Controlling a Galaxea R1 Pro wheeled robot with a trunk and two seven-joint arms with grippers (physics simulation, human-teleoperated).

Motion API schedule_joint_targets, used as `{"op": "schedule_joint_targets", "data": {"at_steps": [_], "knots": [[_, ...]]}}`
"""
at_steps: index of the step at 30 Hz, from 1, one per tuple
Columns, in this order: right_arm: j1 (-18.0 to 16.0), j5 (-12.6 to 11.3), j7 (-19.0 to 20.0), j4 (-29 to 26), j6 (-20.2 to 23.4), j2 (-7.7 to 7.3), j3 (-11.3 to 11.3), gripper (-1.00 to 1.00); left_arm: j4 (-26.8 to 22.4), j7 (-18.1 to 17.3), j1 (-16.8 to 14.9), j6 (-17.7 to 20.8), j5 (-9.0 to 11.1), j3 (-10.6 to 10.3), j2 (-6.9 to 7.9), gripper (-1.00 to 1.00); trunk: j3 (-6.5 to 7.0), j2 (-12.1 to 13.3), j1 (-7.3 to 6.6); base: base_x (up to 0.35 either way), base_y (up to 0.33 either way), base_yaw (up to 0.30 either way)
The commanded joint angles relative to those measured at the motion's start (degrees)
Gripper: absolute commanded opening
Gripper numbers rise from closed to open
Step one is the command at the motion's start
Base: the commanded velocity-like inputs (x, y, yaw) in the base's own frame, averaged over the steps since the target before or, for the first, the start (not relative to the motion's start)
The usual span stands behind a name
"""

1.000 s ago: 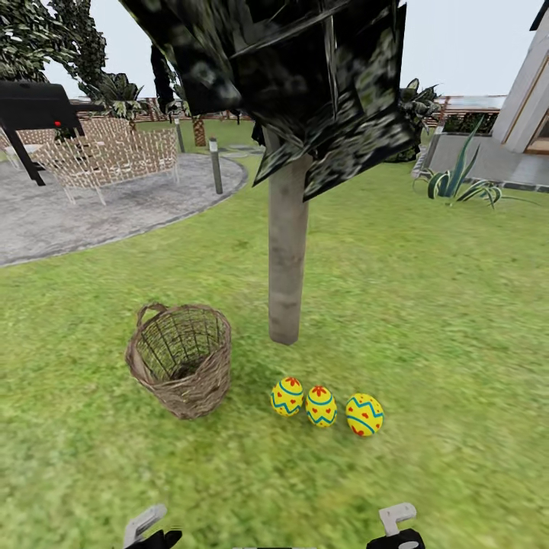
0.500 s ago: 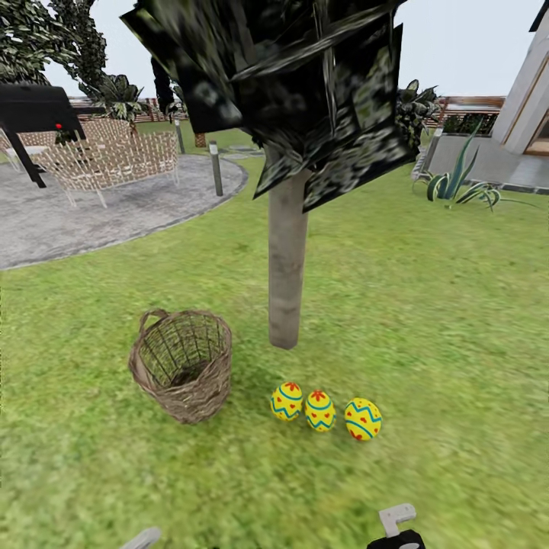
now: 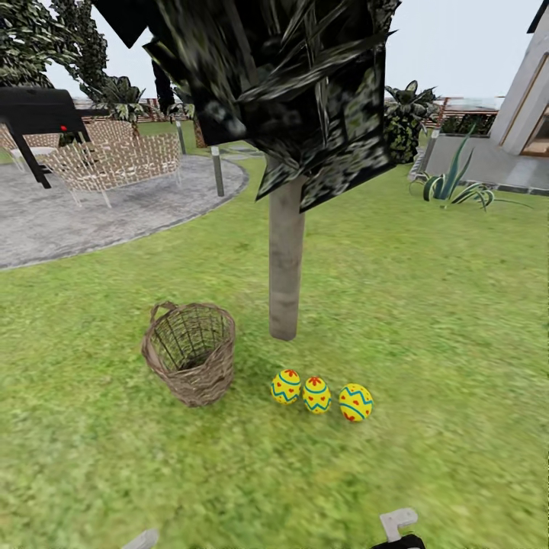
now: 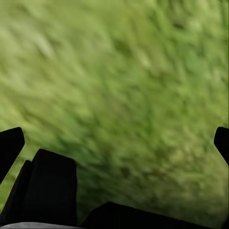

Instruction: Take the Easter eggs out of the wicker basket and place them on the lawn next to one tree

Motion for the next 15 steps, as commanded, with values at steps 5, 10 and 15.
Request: {"op": "schedule_joint_targets", "data": {"at_steps": [5,10,15], "knots": [[1.3,1.5,-0.1,0.2,-0.1,-0.02,0.4,1.00,0.9,0.3,0.0,-1.8,0.2,-0.2,0.01,1.00,0.86,2.0,-1.12,-0.010,0.000,0.000],[1.5,1.6,-0.2,0.2,-0.2,0.14,0.4,1.00,3.3,0.5,0.0,-2.0,0.1,-0.2,-1.19,1.00,1.76,4.0,-2.22,-0.001,0.000,0.000],[2.0,1.2,-0.2,0.4,-0.2,0.13,0.4,1.00,4.2,1.8,0.0,-2.0,0.0,-0.7,-1.54,1.00,2.66,6.0,-3.31,0.000,0.000,0.000]]}}
